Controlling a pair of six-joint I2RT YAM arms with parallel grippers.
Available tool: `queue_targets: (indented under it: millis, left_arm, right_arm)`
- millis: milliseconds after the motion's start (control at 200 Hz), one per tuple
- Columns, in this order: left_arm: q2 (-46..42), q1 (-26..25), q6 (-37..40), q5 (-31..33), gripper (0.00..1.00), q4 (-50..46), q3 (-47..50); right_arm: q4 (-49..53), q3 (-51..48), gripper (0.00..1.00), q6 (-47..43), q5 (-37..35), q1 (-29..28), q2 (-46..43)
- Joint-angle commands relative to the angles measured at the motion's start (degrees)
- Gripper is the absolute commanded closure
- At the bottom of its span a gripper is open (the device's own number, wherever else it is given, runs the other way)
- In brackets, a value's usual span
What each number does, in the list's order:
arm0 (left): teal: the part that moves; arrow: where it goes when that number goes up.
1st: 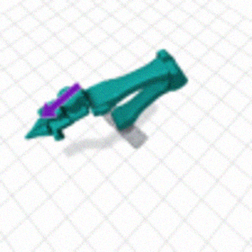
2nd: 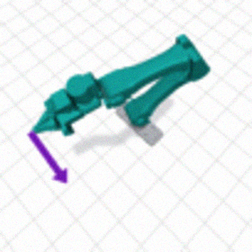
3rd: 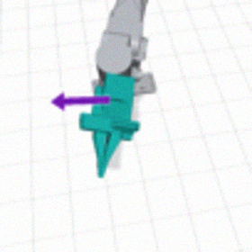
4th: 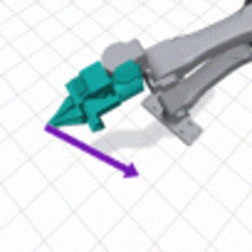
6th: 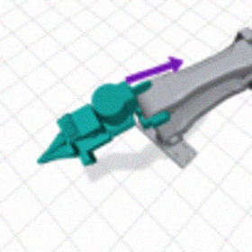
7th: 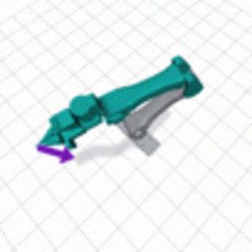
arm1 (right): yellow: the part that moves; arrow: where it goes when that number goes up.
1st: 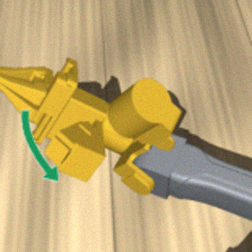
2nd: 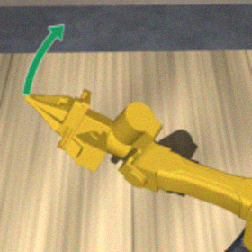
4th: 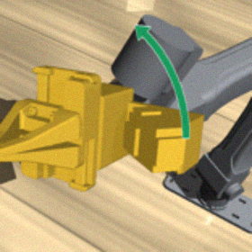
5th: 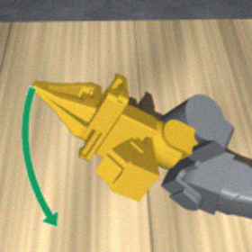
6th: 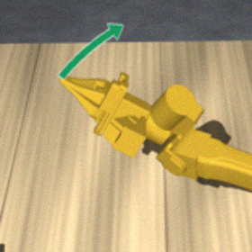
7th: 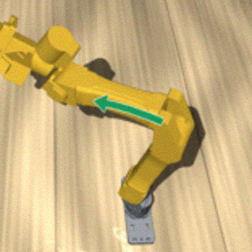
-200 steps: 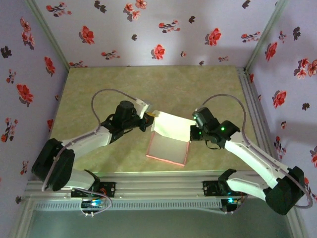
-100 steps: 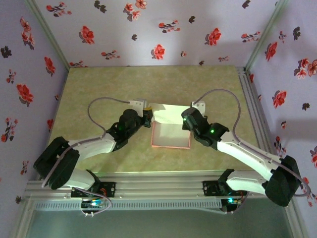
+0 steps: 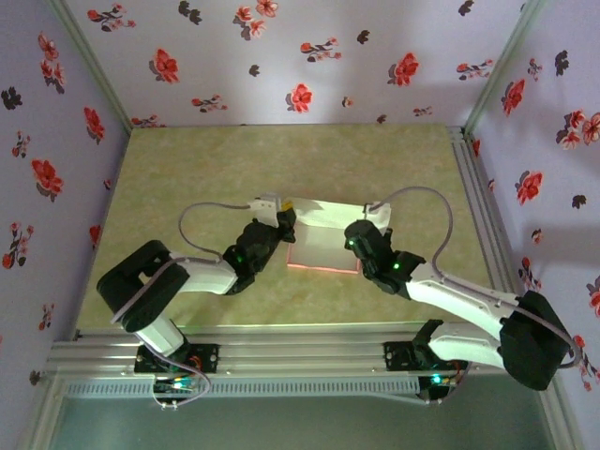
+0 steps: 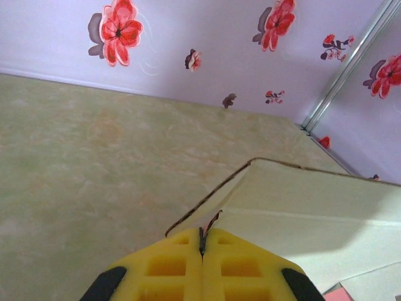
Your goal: Fold the paper box
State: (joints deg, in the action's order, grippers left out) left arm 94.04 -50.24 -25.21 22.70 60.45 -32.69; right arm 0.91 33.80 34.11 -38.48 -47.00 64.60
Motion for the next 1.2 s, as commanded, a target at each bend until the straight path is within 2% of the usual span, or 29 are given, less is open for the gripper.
queue_targets:
  millis: [0,530,1085,1195]
  left_arm:
    - [3.15,-2.23,-0.43,4.09,1.0,10.09,0.74]
    - [4.86,-6.26,-2.05,9.01,1.0,12.39,4.42]
    - [7.12,-13.52,-7.45,19.92,1.0,12.77,6.16]
    - [8.14,-14.34,-9.07,21.59,0.96,12.77,6.32]
  right_arm:
    - [-8.98,-3.02,1.0,0.34,-2.39,-0.77,-1.81]
    - [-14.53,-13.38,1.0,5.1,-4.14,-2.88,-6.84]
    - [-14.85,-18.24,1.0,9.12,-10.89,-8.47,-7.87]
    - [-14.19,-18.66,1.0,9.48,-11.52,-8.83,-8.58]
